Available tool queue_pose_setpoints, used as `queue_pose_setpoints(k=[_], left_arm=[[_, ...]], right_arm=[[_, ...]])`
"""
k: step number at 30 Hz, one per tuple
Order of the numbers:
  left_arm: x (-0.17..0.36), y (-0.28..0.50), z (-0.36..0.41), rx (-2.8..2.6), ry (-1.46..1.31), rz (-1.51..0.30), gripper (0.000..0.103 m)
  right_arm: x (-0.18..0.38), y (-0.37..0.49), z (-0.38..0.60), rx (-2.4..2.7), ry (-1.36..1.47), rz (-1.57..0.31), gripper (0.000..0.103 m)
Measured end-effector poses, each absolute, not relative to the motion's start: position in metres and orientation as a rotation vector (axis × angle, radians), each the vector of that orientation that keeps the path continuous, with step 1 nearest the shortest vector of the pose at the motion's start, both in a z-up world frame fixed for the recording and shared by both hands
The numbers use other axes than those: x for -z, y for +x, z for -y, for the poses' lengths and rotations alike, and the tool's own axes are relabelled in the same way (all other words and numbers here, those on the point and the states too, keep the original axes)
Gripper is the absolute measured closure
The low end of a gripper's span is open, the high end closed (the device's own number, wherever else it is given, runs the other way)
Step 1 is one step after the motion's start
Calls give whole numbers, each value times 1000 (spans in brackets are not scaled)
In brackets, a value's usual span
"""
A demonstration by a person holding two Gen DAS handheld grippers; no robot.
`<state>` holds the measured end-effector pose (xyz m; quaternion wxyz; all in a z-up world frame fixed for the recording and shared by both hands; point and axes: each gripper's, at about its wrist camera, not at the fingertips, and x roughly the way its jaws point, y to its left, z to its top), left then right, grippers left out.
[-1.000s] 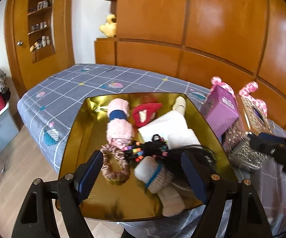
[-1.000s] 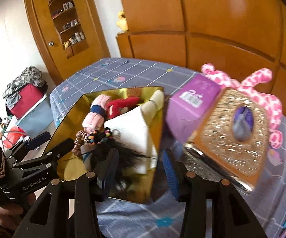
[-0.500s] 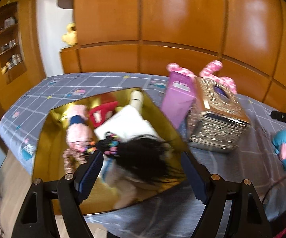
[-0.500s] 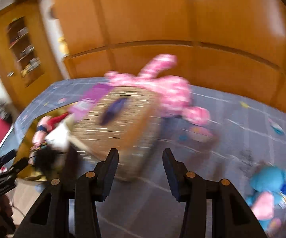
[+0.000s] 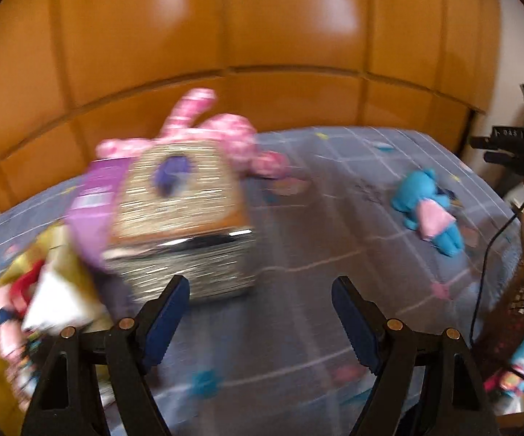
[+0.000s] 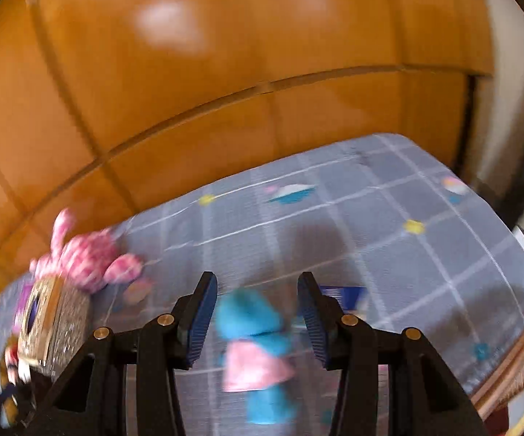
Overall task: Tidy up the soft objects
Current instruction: 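Move both tools back toward the blue teddy bear and Tempo tissue pack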
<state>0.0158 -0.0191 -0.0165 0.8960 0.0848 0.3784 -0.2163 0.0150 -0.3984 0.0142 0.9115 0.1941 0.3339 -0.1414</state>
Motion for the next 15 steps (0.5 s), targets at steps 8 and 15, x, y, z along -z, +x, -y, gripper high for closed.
queue_pose_setpoints(k=[8, 15], left_arm=[[31, 41, 118, 659, 142, -904, 22], [39, 49, 185, 740, 168, -943, 22]], right_arm=[[1, -11, 446, 372, 484, -692, 57], [15, -9, 451, 342, 534, -695, 57]])
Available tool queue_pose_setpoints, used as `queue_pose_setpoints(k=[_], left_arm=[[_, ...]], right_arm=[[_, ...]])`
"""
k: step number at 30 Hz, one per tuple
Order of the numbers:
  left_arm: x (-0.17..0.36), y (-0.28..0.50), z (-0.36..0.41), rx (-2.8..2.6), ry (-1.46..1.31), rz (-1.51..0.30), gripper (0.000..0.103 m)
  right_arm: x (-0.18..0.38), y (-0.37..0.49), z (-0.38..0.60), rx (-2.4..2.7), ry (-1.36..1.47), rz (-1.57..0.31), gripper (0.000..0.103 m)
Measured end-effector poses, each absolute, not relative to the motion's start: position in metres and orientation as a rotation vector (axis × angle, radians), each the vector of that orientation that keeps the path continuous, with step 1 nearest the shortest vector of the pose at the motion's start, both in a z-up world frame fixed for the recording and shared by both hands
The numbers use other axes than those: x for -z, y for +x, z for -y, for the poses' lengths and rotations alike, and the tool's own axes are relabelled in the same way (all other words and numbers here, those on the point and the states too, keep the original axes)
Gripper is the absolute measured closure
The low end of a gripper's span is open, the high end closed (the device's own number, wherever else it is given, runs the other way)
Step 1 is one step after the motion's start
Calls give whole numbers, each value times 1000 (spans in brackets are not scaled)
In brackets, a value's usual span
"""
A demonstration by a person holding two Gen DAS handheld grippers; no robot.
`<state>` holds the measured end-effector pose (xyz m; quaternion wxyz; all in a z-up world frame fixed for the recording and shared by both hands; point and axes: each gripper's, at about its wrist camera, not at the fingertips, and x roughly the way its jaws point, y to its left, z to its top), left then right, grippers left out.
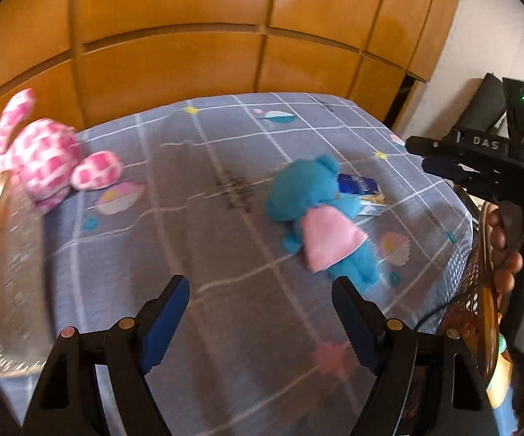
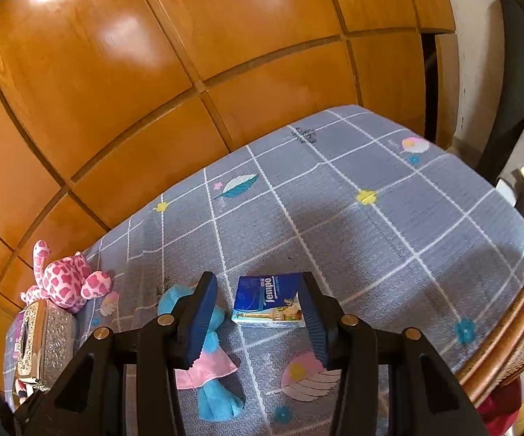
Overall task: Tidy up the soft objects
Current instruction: 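Move both tools back toward the blue teddy bear and Tempo tissue pack, then grasp the blue teddy bear with the left gripper while the right gripper grasps the Tempo pack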
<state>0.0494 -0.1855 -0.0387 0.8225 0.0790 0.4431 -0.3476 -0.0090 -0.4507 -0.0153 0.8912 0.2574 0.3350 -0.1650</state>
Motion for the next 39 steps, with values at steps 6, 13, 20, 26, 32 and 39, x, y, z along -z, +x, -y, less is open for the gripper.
queue_pose_setpoints(k=[6, 13, 20, 26, 32, 39], left_arm=[[54, 66, 233, 767, 142, -1003, 20], [68, 86, 275, 749, 98, -1060, 13], [96, 107, 305, 698, 92, -1106, 11], [97, 102, 290, 758, 104, -1070, 52], [76, 83, 234, 745, 141, -1003, 62], [72, 56, 156, 725, 199, -956, 66]], right_arm=[[26, -10, 462, 298, 644, -694, 57], [33, -6, 464, 274, 690, -730, 56], [36, -7, 466, 257, 725, -735, 56], [37, -8, 468, 259, 742, -730, 56], [39, -4, 466, 235, 731, -760, 56], [50, 8, 464, 270, 713, -888, 56]])
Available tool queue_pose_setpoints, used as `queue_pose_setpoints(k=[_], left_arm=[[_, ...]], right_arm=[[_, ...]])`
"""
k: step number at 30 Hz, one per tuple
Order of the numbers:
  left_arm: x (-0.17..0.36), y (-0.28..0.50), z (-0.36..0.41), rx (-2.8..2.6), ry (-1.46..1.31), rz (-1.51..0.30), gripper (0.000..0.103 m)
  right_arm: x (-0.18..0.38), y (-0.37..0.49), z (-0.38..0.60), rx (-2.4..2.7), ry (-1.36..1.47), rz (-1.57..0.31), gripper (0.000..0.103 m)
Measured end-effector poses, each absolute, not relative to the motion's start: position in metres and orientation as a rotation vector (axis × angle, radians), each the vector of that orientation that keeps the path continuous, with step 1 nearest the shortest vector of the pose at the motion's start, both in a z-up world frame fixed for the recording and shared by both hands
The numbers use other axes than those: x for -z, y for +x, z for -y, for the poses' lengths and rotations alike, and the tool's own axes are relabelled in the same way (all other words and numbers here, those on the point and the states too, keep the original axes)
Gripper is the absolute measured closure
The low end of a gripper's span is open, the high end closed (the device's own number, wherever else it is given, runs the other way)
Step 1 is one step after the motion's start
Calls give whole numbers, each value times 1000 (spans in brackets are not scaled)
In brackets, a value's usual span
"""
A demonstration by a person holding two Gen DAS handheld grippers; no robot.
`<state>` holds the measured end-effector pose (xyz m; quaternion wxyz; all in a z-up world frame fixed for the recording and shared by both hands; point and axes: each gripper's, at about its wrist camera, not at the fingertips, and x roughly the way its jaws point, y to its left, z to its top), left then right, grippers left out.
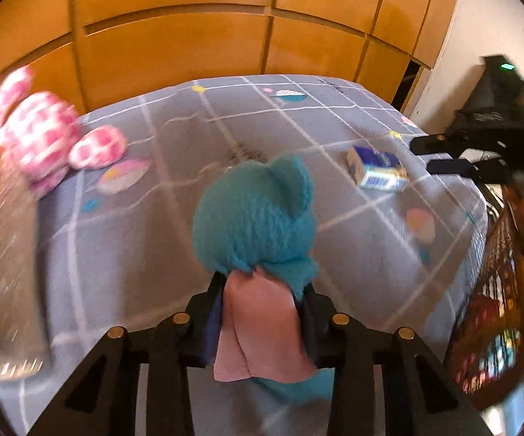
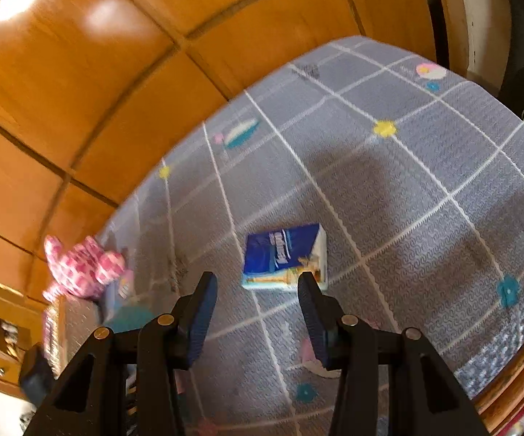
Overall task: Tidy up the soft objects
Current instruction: 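Grasp the blue teddy bear with the left gripper while the right gripper grasps the Tempo pack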
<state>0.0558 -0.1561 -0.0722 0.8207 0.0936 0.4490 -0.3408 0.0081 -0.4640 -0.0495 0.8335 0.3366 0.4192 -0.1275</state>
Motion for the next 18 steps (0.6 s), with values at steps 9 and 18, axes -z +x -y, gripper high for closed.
queue_pose_setpoints(k=[9, 18], left_arm=[[99, 50, 102, 728, 31, -958, 56], [110, 44, 97, 744, -57, -889, 49]], right_arm=[[53, 49, 454, 375, 611, -1014, 18], [101, 94, 448, 501, 517, -1192, 29]])
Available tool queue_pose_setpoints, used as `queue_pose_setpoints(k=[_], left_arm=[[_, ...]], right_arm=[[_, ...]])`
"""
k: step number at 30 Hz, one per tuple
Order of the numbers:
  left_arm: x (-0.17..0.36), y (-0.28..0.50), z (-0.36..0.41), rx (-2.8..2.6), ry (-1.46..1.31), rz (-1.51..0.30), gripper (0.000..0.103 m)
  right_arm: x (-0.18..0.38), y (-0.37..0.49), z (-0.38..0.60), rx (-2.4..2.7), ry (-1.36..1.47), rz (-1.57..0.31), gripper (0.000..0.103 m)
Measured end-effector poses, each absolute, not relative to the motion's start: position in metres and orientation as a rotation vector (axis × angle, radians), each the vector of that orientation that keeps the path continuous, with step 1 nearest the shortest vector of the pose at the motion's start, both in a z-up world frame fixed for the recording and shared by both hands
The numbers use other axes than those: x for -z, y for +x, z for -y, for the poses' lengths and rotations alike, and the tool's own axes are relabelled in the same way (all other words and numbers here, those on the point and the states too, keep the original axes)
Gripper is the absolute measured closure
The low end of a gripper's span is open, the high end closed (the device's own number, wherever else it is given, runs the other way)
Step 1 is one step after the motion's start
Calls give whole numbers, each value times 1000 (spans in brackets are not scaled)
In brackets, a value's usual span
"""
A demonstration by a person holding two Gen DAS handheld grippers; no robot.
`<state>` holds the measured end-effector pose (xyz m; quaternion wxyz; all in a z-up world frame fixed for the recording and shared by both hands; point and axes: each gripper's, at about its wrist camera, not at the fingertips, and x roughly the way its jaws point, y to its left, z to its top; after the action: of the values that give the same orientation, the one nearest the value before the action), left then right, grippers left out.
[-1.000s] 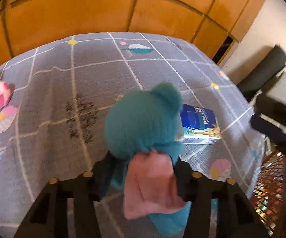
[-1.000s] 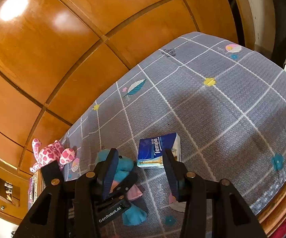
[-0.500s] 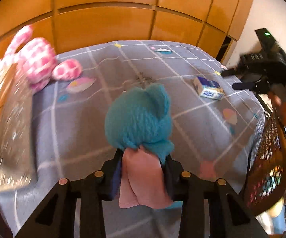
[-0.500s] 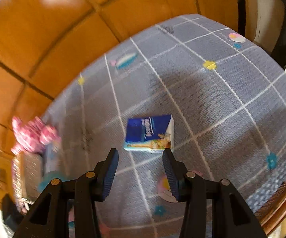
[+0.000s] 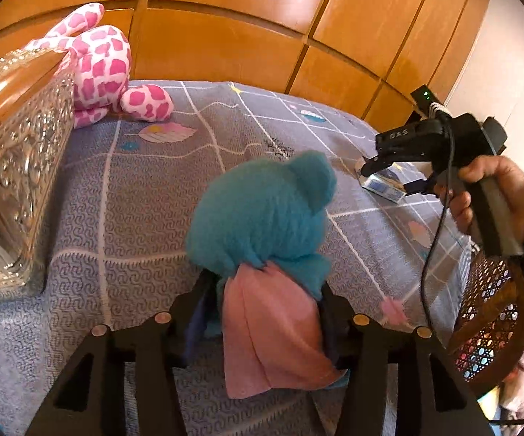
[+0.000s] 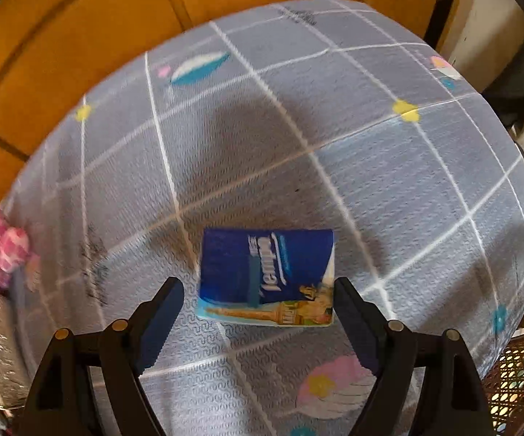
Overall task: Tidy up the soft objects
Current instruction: 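Grasp the blue teddy bear with the left gripper while the right gripper grasps the Tempo pack, then carry the blue teddy bear to the gold tray with the left gripper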
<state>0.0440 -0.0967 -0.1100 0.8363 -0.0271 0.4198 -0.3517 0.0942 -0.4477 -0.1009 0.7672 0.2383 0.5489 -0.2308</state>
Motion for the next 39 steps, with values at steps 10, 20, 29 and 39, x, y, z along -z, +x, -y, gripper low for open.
queue_pose_setpoints(k=[10, 20, 29, 39], left_arm=[[111, 39, 88, 766, -93, -868, 47], [108, 36, 94, 768, -75, -873, 43], [94, 42, 115, 651, 27, -941, 11], [99, 67, 133, 584, 37, -959, 29]], right_arm=[[91, 107, 401, 307, 377, -1121, 29], [114, 120, 374, 215, 213, -1246, 27], [114, 118, 369, 223, 167, -1246, 27], [113, 117, 369, 226, 179, -1241, 26]])
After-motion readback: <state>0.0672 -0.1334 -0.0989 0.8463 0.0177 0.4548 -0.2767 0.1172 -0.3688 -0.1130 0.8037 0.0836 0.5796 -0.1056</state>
